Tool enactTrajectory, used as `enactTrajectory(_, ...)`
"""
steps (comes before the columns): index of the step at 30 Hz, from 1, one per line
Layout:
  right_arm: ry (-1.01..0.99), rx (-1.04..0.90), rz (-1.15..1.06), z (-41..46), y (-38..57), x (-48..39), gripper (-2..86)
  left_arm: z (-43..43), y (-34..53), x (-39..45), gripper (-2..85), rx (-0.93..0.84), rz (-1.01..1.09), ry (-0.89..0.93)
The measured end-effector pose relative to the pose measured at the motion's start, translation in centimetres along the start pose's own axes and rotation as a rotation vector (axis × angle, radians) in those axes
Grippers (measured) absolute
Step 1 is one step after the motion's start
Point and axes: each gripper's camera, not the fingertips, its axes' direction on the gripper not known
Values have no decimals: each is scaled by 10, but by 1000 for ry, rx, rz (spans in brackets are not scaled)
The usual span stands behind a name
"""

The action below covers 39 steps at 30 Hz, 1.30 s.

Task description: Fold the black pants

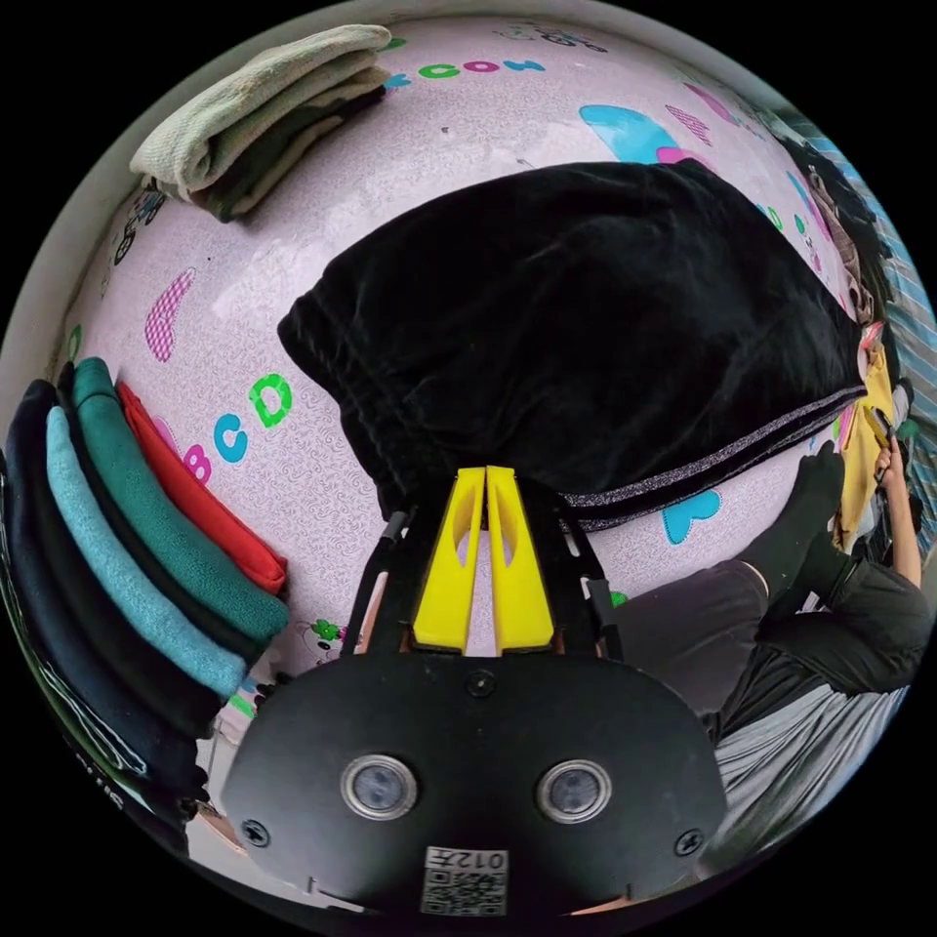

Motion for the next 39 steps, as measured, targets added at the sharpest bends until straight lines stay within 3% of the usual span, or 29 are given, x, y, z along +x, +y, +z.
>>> enactTrajectory(5,-148,-24,57,3,8,11,46,-12,35,32,2,156,145,-164)
enactTrajectory(10,-110,-31,79,5,11,11,14,-16,78,61,16,267,304,-209)
enactTrajectory(17,-40,-50,55,-7,11,2,1,-5,101,95,39,229,462,-248)
enactTrajectory(28,-13,-47,67,-16,14,2,-2,6,129,166,51,88,841,-453)
enactTrajectory(31,-6,-50,67,-17,14,2,-2,14,131,181,37,94,880,-546)
enactTrajectory(39,-45,-27,66,-29,16,5,-4,2,135,186,3,81,839,-491)
